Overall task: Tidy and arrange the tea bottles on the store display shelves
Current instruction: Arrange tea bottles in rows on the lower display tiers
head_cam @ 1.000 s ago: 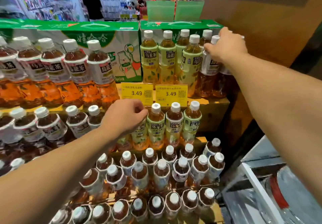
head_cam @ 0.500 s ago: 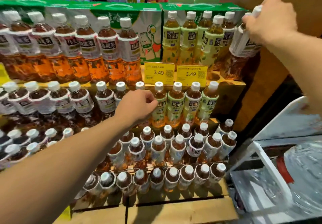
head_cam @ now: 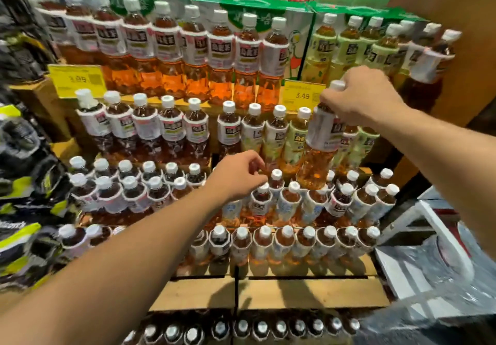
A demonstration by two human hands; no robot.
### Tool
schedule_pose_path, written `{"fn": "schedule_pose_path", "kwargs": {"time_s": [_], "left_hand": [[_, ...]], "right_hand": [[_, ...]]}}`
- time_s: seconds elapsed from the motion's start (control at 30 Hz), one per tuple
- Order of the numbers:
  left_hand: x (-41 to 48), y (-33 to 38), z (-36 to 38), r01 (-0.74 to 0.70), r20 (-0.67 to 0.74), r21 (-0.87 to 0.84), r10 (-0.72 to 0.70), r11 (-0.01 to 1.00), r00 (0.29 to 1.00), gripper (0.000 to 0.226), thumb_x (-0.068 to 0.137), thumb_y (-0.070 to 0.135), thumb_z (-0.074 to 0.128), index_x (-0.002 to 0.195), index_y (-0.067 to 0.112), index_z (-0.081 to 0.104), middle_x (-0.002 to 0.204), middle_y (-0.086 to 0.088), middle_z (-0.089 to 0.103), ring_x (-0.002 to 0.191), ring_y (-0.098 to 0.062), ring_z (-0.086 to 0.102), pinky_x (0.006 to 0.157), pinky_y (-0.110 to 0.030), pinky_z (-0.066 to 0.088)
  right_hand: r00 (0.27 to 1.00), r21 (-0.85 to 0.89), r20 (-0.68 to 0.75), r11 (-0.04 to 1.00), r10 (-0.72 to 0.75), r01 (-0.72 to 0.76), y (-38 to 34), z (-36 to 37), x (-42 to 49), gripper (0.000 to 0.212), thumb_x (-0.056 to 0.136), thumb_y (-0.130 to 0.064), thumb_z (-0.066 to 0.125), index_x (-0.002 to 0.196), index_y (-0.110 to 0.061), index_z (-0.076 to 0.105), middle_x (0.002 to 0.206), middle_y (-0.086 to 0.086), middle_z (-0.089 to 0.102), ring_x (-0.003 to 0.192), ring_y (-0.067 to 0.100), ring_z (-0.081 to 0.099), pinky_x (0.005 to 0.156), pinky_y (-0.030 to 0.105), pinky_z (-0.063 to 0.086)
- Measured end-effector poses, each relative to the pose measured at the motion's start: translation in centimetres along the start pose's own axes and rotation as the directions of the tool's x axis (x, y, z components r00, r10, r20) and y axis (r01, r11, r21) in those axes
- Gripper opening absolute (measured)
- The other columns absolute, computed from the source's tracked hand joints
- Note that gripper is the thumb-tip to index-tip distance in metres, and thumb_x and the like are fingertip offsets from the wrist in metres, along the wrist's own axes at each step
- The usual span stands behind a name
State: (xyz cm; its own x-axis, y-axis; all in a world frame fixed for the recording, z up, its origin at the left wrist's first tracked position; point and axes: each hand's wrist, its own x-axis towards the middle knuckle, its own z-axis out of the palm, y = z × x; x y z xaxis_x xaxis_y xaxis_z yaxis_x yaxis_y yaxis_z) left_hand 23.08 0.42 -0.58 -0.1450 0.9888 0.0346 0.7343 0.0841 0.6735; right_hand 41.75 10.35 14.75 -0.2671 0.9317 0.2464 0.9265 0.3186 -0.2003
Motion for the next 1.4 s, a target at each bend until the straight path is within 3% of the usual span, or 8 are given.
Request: {"fn": "schedule_pose_path", "kwargs": {"time_s": [0.13,0.27,0.6,0.73,0.97,1.03,1.17,1.4], "left_hand": [[-3.3,-4.0,-1.1,0.055,0.123,-0.023,-0.052,0.998,0.991,0.070,0.076,0.049,0.076,0.136,0.031,0.045,0.118,0.003,0.065,0.098,-0.015,0.061,0.083,-0.033,0.051],[-6.5,-8.3,-1.5,0.114,0.080,-0.057,-0.110,0.992,0.991,0.069,0.083,0.040,0.072,0.143,0.029,0.040,0.130,0.001,0.059,0.108,-0.020,0.059,0.082,-0.028,0.045],[-9.7,-19.7,-0.1,0.310,0.177,-0.104,-0.289,0.945,0.941,0.060,0.083,0.028,0.066,0.140,0.032,0.048,0.099,0.004,0.068,0.089,-0.019,0.062,0.075,-0.031,0.050],[-7.3,-21.8,-0.7,0.351,0.050,-0.052,-0.348,0.935,0.936,0.040,0.087,0.024,0.059,0.127,0.029,0.057,0.084,0.008,0.067,0.079,-0.016,0.062,0.067,-0.031,0.049],[-0.3,-22.9,-2.3,0.370,-0.087,0.015,-0.367,0.929,0.926,0.066,0.085,0.046,0.063,0.143,0.032,0.035,0.098,-0.003,0.069,0.095,-0.028,0.065,0.082,-0.043,0.054],[1.4,-22.7,-2.1,0.352,-0.028,0.141,-0.351,0.925,0.936,0.063,0.082,0.057,0.060,0.137,0.030,0.042,0.112,-0.007,0.066,0.104,-0.033,0.062,0.082,-0.042,0.053],[2.5,-21.9,-1.7,0.271,0.008,0.310,-0.287,0.911,0.958,0.031,0.091,0.050,0.053,0.094,0.019,0.046,0.089,-0.006,0.059,0.089,-0.033,0.060,0.065,-0.037,0.041],[1.4,-21.5,-3.0,0.137,0.093,0.411,-0.191,0.901,0.977,0.018,0.091,0.030,0.052,0.089,0.018,0.039,0.073,-0.004,0.047,0.072,-0.030,0.050,0.061,-0.038,0.042]], "right_hand": [[0.978,-0.041,0.160,0.989,-0.135,0.143,-7.1,4.9,-3.6,0.039,0.095,-0.039,0.054,0.076,-0.005,0.051,0.077,0.016,0.055,0.074,0.034,0.050,0.057,0.036,0.034],[0.940,-0.001,0.247,0.970,-0.234,0.241,-12.6,9.1,-5.8,0.036,0.096,-0.041,0.054,0.079,-0.010,0.042,0.070,0.007,0.048,0.064,0.025,0.047,0.051,0.036,0.032],[0.876,0.062,0.421,0.971,-0.235,0.231,-18.1,17.7,-8.4,0.038,0.098,-0.046,0.053,0.101,-0.009,0.043,0.085,0.013,0.059,0.071,0.030,0.058,0.053,0.037,0.040],[0.872,0.117,0.434,0.974,-0.225,0.193,-18.1,19.4,-8.1,0.034,0.099,-0.042,0.054,0.104,-0.010,0.043,0.078,0.009,0.058,0.066,0.025,0.056,0.049,0.036,0.039],[0.867,0.146,0.466,0.982,-0.175,0.120,-17.7,20.4,-7.3,0.031,0.100,-0.043,0.052,0.108,-0.014,0.042,0.076,0.005,0.060,0.063,0.020,0.057,0.048,0.033,0.040],[0.871,0.157,0.463,0.982,-0.166,0.104,-17.7,20.7,-7.1,0.030,0.099,-0.043,0.052,0.105,-0.015,0.041,0.076,0.004,0.059,0.063,0.019,0.056,0.047,0.032,0.036],[0.871,0.176,0.461,0.979,-0.170,0.098,-17.9,21.4,-6.8,0.031,0.098,-0.043,0.053,0.102,-0.014,0.041,0.077,0.003,0.058,0.064,0.018,0.054,0.047,0.032,0.034],[0.873,0.178,0.453,0.978,-0.179,0.108,-19.0,22.2,-6.0,0.031,0.097,-0.041,0.054,0.105,-0.014,0.042,0.082,0.006,0.060,0.070,0.024,0.059,0.048,0.033,0.036]]}}
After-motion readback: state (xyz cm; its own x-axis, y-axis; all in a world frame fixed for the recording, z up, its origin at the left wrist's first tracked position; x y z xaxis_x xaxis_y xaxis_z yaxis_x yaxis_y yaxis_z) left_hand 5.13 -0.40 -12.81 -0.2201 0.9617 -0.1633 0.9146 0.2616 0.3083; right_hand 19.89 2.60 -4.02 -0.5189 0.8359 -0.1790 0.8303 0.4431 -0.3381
